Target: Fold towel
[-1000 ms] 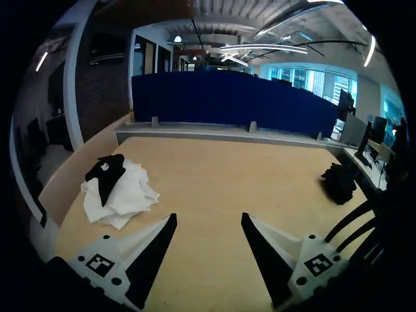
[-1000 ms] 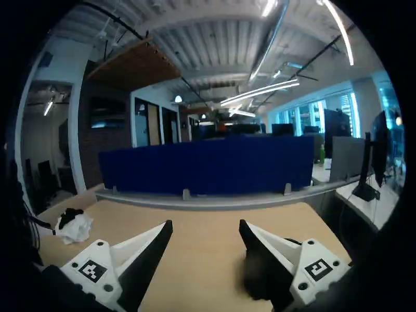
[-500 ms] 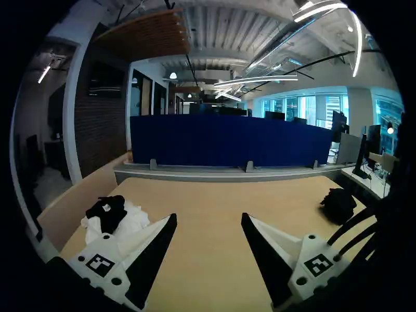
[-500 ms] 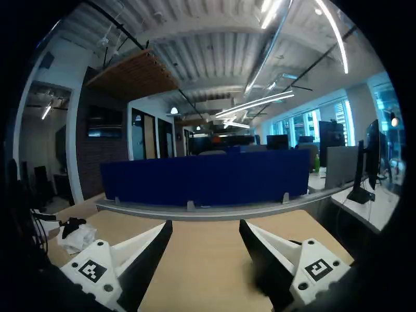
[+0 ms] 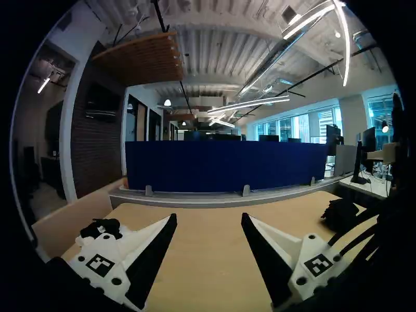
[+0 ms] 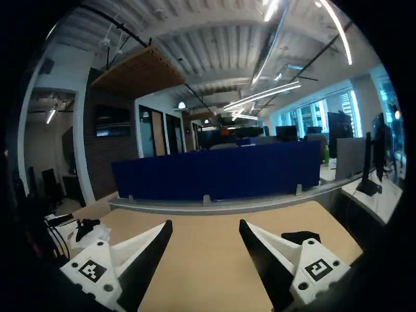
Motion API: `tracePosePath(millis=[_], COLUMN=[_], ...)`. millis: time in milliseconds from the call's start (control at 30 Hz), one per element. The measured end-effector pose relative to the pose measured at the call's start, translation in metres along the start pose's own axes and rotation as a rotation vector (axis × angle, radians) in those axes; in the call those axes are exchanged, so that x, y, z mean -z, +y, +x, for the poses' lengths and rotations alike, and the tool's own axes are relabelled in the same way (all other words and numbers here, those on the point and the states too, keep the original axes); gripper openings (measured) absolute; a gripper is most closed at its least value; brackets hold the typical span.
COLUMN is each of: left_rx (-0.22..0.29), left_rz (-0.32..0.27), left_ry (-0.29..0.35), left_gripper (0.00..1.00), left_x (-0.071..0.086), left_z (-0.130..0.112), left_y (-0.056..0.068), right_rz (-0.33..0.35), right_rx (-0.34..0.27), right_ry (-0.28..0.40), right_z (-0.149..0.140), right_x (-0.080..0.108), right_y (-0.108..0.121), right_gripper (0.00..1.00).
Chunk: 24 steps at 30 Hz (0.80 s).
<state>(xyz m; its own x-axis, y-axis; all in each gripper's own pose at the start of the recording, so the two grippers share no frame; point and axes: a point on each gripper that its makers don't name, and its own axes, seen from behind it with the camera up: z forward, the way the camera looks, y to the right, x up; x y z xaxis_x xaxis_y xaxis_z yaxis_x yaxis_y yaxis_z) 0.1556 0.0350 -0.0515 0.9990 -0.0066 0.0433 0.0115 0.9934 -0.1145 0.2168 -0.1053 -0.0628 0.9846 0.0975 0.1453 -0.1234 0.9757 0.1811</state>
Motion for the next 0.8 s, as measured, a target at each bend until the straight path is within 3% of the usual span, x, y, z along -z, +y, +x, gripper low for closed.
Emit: tracePosePath(millis=[367,567,800], left_rx=[-0.031,-0.021,-0.035], left_rz=[0.022,0.019,0.037], left_ry=[0.078,0.107,0.130], left_gripper=[0.91,0.91,0.92], left_x=[-0.014,-0.023,-0.036], left_z=[-0.032,-0.060,-0.093], left_y=[-0.006,-0.005,-0.017], right_rz=[0.004,-0.002,0.006], right_rx=[-0.036,0.001,0.023], right_ry=[-0.046,-0.043,-0.051], right_z=[-0.016,-0.022,-0.040], right_x=[-0.018,-0.027,-0.034], right_y=[-0.002,-0.002,-0.010], right_gripper=[1.00,0.99,1.00])
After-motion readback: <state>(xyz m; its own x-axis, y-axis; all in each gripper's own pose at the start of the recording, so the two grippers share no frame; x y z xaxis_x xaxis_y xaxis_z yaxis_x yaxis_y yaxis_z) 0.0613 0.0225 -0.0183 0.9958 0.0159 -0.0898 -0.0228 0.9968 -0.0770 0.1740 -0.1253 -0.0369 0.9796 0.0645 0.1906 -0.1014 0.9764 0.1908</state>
